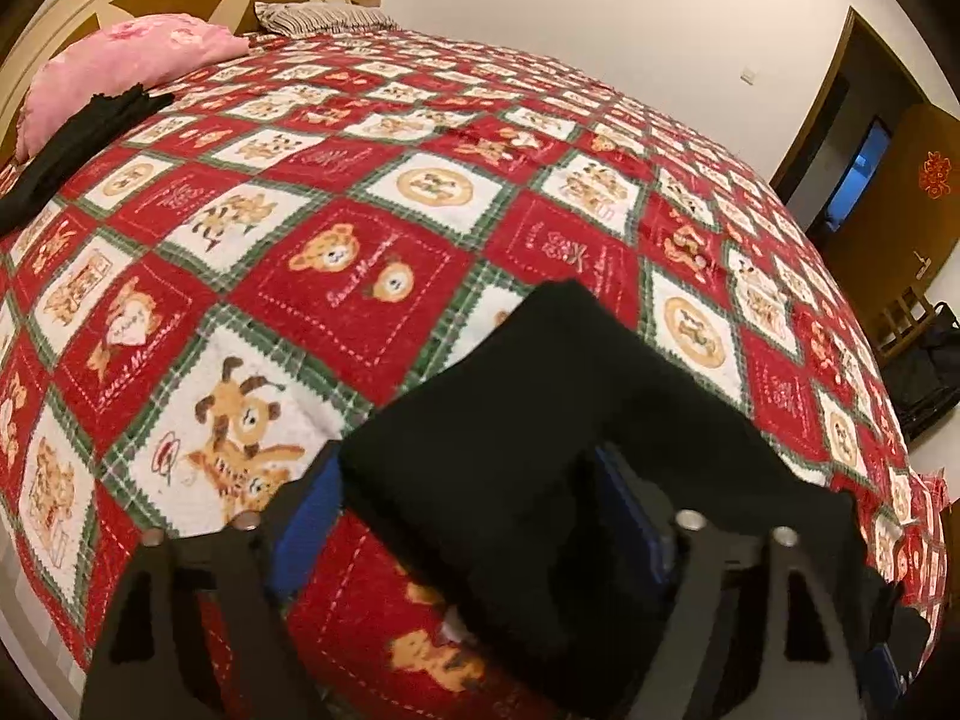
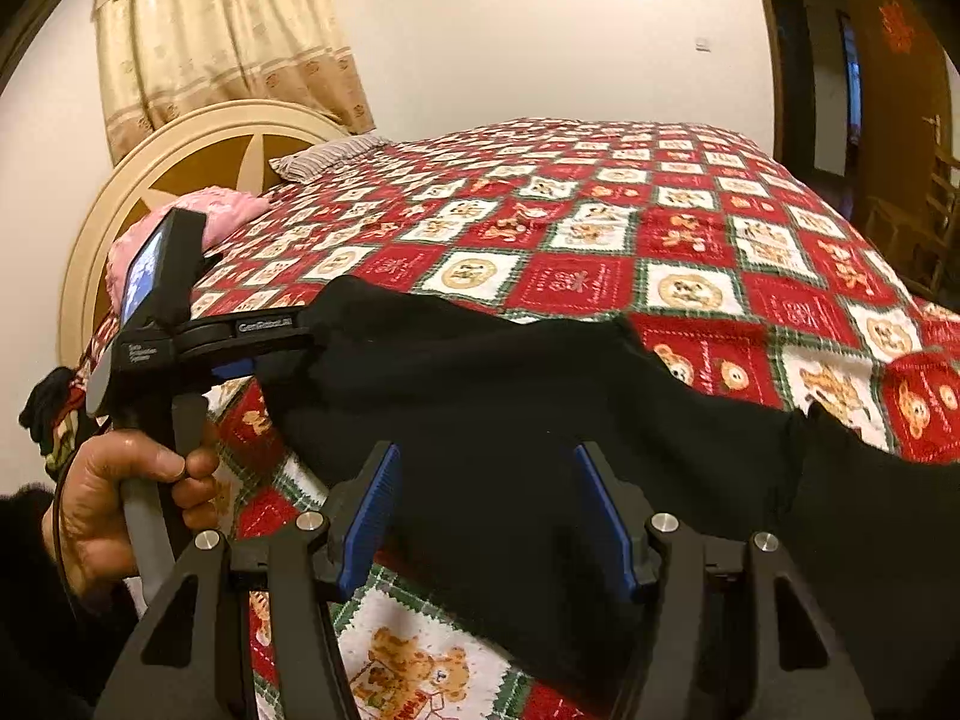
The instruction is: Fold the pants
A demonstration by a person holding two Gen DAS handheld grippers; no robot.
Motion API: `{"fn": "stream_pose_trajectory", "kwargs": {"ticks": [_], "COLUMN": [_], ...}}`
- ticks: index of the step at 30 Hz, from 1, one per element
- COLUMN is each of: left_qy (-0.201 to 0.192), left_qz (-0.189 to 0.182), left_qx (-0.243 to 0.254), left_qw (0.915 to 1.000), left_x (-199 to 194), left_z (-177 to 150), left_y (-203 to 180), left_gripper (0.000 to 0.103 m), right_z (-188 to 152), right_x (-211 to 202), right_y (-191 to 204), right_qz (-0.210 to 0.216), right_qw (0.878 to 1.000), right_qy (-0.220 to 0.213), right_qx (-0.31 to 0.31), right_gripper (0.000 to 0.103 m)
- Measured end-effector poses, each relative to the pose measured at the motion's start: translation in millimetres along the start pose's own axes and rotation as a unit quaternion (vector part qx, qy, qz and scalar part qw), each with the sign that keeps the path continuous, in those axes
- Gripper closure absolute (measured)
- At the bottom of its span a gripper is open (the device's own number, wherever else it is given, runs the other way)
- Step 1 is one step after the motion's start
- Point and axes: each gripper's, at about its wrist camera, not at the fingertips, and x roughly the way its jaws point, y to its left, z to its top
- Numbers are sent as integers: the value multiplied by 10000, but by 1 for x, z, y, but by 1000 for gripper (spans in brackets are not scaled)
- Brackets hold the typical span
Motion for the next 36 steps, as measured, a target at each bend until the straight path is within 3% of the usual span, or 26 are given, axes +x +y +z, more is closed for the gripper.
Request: {"fn": "stream_pose_trajectory", "kwargs": {"ticks": [2,5,11,16,19,21,24,25,26,29,30,31,32,36], "left_qy": [-62,-77,-189,-335,-229,-127,-144,-132,-118,-205,-260,-315,-354,-533], "left_qz": [-29,-455,-717,-856,-845,-850,-750,-687,-737,-896,-915,-922,-914,-908], "left_qx": [-18,-123,-210,-302,-424,-493,-393,-298,-260,-222,-157,-89,-33,178], "left_qw": [10000,9989,9970,9953,9953,9951,9963,9971,9969,9955,9953,9952,9952,9943], "left_x": [-2,-6,-11,-14,-7,-2,-1,-2,-2,-11,-15,-18,-20,-32], "left_z": [0,2,2,4,3,1,-1,0,-1,0,1,1,2,4], "left_y": [2,8,9,8,7,6,1,-1,-2,-2,-3,-5,-7,-15], "left_gripper": [37,68,70,69,59,54,54,57,71,73,74,74,74,74], "right_z": [0,3,4,-3,-10,-13,-14,-13,-12,-11,-11,-12,-13,-23], "right_x": [-1,-10,-35,-58,-66,-64,-52,-50,-48,-41,-36,-30,-23,3], "right_y": [-4,-19,-53,-94,-107,-107,-97,-91,-85,-63,-57,-49,-45,-46], "right_qz": [-13,-157,-653,-1736,-2117,-2201,-2015,-1975,-1947,-1808,-1812,-1809,-1819,-1884], "right_qw": [10000,9990,9910,9672,9581,9582,9673,9702,9728,9809,9820,9830,9832,9814], "right_qy": [-14,-182,-556,-709,-649,-524,-308,-312,-348,-364,-320,-244,-127,374], "right_qx": [78,385,1023,1714,1815,1751,1506,1369,1204,620,436,207,62,-66], "right_gripper": [42,42,42,42,42,42,42,42,42,42,52,71,76,76]}}
